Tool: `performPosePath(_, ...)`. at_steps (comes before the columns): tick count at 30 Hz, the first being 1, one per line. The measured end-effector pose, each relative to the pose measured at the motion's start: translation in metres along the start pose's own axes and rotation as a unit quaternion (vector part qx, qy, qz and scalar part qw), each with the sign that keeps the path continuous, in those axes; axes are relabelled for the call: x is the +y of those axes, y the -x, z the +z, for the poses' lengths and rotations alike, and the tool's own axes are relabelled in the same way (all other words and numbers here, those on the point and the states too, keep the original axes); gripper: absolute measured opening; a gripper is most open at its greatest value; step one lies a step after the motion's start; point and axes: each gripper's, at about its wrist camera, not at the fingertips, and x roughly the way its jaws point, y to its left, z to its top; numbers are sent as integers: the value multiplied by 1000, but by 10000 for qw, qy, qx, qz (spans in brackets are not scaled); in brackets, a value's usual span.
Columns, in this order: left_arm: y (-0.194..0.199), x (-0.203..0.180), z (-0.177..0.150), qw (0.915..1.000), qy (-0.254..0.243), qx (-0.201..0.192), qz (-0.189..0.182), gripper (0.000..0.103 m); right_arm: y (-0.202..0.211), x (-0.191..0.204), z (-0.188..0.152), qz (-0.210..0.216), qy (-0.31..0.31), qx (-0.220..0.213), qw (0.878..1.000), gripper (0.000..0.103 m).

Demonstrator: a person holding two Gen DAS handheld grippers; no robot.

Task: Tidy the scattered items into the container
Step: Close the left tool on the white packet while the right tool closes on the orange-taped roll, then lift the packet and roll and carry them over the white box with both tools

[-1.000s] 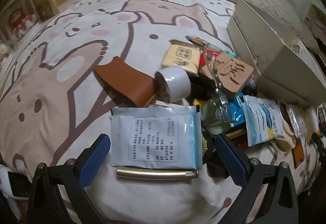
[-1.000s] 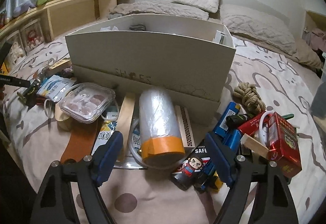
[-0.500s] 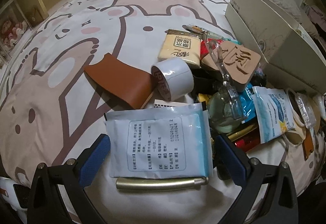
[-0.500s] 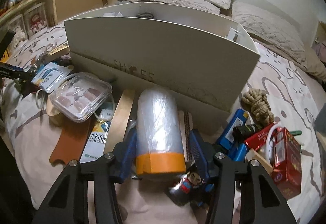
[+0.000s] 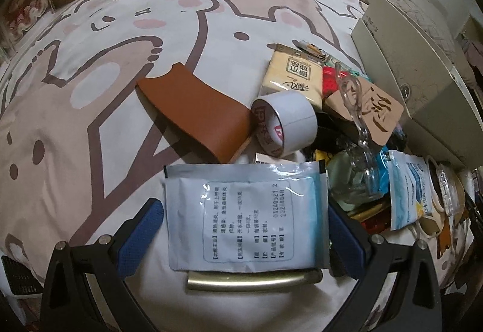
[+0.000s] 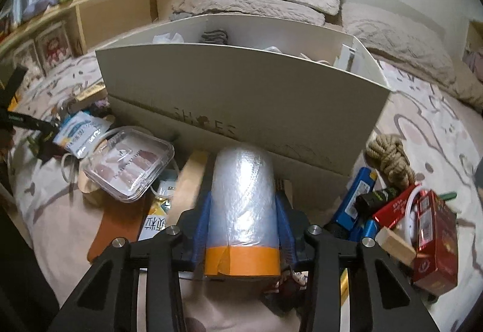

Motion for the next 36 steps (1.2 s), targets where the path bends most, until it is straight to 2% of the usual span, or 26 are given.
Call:
performPosePath(11, -2, 9, 3, 9996, 139, 75, -233, 103, 36, -12, -8, 97, -678, -315, 9972, 42)
performPosePath(16, 5, 12, 0, 9993, 314, -92, -174, 89, 44, -12, -8, 137, -848, -398, 9955, 42)
performPosePath(18, 7, 12, -2, 9992, 348, -162, -134, 86, 47, -11, -9, 146, -874, -427, 9952, 42)
performPosePath(20, 8, 13, -4, 9989, 400, -211, -124, 79, 51, -11, -9, 149, -897, -461, 9948, 42)
performPosePath(21, 10, 12, -5, 9987, 431, -243, -132, 70, 53, -11, -9, 147, -907, -479, 9946, 42)
performPosePath(22, 11, 13, -5, 9985, 461, -268, -134, 68, 55, -12, -10, 147, -915, -494, 9945, 42)
performPosePath(36, 22, 12, -16, 9973, 550, -477, -88, 63, 72, -11, -9, 80, -955, -629, 9934, 42)
